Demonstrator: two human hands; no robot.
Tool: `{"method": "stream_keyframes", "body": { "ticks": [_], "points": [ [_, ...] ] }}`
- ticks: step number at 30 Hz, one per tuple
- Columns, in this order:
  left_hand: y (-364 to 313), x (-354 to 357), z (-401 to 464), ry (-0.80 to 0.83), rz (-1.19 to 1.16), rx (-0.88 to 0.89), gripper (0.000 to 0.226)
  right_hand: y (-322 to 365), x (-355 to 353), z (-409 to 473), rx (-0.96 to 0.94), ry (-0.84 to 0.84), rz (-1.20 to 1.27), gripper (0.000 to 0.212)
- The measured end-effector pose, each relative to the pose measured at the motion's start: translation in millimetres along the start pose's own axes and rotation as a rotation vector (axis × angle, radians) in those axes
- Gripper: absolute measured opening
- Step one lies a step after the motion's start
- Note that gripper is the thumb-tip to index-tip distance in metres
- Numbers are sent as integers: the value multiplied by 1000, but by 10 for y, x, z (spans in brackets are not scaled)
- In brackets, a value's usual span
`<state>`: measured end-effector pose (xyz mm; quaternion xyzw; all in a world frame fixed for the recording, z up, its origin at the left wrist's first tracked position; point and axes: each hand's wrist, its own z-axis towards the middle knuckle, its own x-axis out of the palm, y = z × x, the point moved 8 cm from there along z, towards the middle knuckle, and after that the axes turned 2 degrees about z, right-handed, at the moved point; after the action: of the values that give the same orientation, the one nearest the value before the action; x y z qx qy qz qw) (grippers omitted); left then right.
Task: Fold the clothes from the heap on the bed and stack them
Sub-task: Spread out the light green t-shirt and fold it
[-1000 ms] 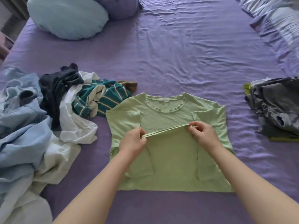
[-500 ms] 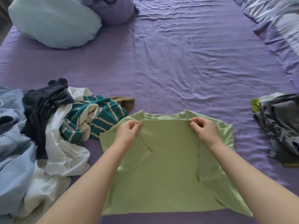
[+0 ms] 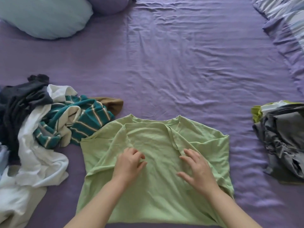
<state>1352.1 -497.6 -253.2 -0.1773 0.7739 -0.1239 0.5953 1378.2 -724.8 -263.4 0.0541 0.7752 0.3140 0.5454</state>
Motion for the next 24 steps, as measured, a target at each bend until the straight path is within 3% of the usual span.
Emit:
{"method": "stream_keyframes", "body": {
  "ticks": [4, 6, 8, 10, 13, 15, 18, 20, 22, 24],
  "points": [
    [-779, 271, 92, -37, 25, 260, 24, -207, 96, -273, -80, 185, -77, 73],
    [-1026, 476, 172, 36, 41, 287, 31, -268, -16, -350, -142, 149, -82, 61],
    [-1112, 672, 258, 116, 123, 270, 40, -293, -186, -377, -202, 9, -24, 34],
    [-1117, 785, 330, 161, 178, 241, 44, -455, -363, -329, -71, -153, 223, 14],
    [-1129, 804, 414, 178, 204, 215, 51, -882, -425, -240, 351, -278, 783, 17],
    [-1169, 771, 490, 169, 193, 211, 57, -1069, -508, -151, 469, -348, 949, 16],
    [-1292, 734, 677, 153, 121, 189, 67, -1365, -700, -46, 586, -472, 946, 19],
    [-1395, 745, 804, 160, 85, 169, 74, -1472, -736, 10, 638, -450, 914, 17],
    [-1524, 798, 889, 183, 90, 168, 76, -1475, -689, 71, 635, -340, 863, 42],
    [-1658, 880, 929, 197, 114, 181, 72, -1452, -695, 140, 581, -266, 639, 60]
  ]
}}
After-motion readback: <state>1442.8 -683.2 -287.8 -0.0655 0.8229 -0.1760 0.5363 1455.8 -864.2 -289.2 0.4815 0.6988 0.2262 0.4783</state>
